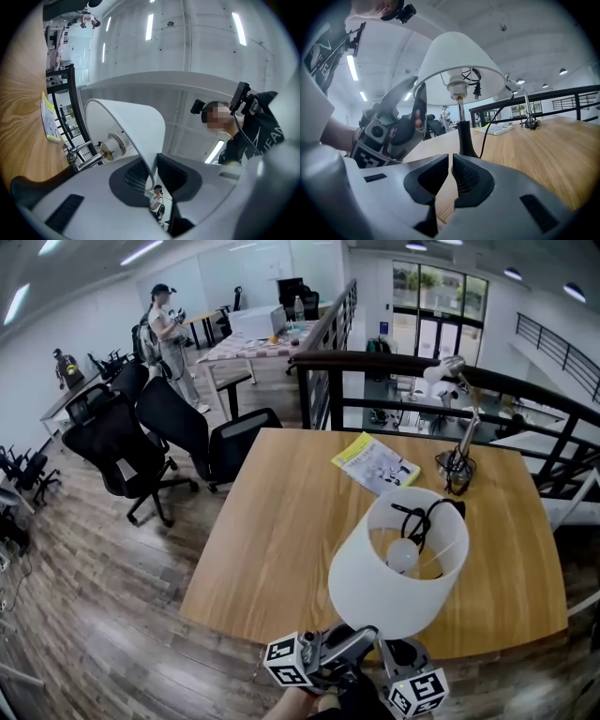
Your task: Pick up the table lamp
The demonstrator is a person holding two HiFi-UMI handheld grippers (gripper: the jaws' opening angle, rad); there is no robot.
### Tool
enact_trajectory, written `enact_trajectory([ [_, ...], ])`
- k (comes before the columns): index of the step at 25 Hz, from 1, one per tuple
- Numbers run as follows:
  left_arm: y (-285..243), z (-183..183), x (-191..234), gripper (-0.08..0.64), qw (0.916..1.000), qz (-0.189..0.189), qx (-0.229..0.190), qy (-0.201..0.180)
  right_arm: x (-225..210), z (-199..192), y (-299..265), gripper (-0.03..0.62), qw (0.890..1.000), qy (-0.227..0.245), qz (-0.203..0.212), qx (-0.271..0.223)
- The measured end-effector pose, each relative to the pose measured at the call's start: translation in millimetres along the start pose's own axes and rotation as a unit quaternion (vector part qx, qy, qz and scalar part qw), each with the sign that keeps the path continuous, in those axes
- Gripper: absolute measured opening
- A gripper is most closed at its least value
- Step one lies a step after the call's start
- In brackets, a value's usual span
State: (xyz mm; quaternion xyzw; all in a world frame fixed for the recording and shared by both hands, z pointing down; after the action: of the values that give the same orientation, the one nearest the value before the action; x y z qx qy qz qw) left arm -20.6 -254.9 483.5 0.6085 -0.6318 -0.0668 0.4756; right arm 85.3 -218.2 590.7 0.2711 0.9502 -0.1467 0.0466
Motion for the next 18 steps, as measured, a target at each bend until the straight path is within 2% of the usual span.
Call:
enact_trajectory([
  [18, -38.6, 37.0, 36.9, 0.038, 0.999, 0.03, -0.035, 0.003, -32.4, 37.5, -40.1, 0.046, 1.0, 0.004, -0.017, 0.012],
])
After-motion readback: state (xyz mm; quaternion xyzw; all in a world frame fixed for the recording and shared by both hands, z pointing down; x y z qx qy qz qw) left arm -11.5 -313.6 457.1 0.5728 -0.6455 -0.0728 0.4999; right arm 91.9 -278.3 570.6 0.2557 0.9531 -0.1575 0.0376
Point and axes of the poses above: the fingertips, and each gripper's own axes: y backward along the fingers, x to its left, z out of its top, the point moved 5 cm from there along y, backward along the fingers
